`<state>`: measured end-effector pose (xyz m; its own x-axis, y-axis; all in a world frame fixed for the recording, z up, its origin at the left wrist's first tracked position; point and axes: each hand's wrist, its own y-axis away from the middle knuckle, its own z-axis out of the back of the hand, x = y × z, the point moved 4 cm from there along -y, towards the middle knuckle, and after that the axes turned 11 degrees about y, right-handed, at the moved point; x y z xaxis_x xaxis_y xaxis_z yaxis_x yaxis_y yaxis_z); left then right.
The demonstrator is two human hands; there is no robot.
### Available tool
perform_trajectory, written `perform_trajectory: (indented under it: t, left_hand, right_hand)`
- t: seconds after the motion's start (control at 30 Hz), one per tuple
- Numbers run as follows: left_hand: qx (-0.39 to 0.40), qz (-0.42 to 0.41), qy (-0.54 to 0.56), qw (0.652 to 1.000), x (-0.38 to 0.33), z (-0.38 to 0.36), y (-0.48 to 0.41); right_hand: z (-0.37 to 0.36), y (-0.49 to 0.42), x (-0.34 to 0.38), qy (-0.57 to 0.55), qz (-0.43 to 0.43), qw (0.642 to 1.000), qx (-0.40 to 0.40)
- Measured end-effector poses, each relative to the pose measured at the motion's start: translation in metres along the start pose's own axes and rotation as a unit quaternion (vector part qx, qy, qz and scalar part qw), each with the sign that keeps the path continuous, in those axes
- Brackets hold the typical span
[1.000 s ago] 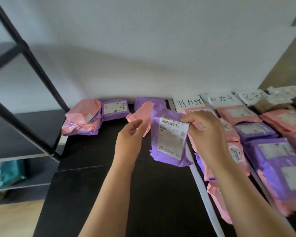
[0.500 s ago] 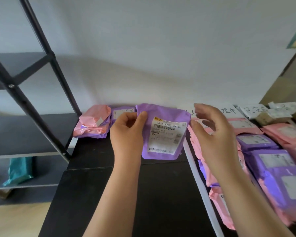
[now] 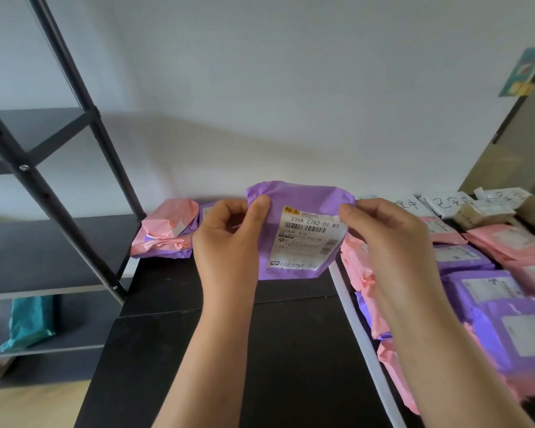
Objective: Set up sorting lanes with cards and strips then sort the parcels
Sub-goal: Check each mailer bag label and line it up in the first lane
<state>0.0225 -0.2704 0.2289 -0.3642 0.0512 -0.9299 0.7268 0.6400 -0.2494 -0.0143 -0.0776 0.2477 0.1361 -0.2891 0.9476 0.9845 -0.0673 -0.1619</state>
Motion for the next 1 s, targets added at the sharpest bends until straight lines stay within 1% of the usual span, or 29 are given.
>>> perform_trajectory:
  t: [0.17, 0.33, 0.5, 0.63, 0.7, 0.8, 0.87, 0.93, 1.0]
  left_hand:
    - [0.012, -0.014, 0.013, 1.0, -0.01, 0.002, 0.004]
    - [0.018, -0.008, 0.029, 0.999, -0.017, -0.001, 0.006]
    - [0.021, 0.007, 0.041, 0.999, -0.018, -0.006, 0.008]
    - [0.035, 0.013, 0.053, 0.998, -0.015, -0.005, 0.007]
    - [0.055, 0.014, 0.049, 0.997, -0.012, -0.005, 0.007]
    - [0.113, 0.032, 0.035, 0.993, -0.004, -0.005, 0.007]
    - [0.159, 0.066, 0.029, 0.985, 0.006, -0.005, 0.009]
    - [0.203, 0.112, 0.021, 0.972, 0.017, -0.005, 0.014]
    - [0.227, 0.135, 0.011, 0.965, 0.024, -0.006, 0.019]
  right_hand:
    - [0.011, 0.008, 0.009, -0.054, 0.032, 0.997, -0.041]
    - [0.014, 0.013, 0.013, -0.071, 0.053, 0.994, -0.069]
    - [0.015, 0.015, 0.013, -0.038, 0.065, 0.993, -0.087]
    - [0.017, 0.014, 0.011, -0.038, 0.064, 0.993, -0.089]
    - [0.019, 0.013, 0.011, -0.048, 0.058, 0.993, -0.092]
    - [0.023, 0.009, 0.007, -0.082, 0.03, 0.992, -0.094]
    - [0.025, 0.006, 0.005, -0.121, 0.009, 0.989, -0.088]
    - [0.027, 0.003, 0.002, -0.136, 0.002, 0.987, -0.087]
    - [0.028, -0.001, -0.001, -0.144, -0.008, 0.985, -0.091]
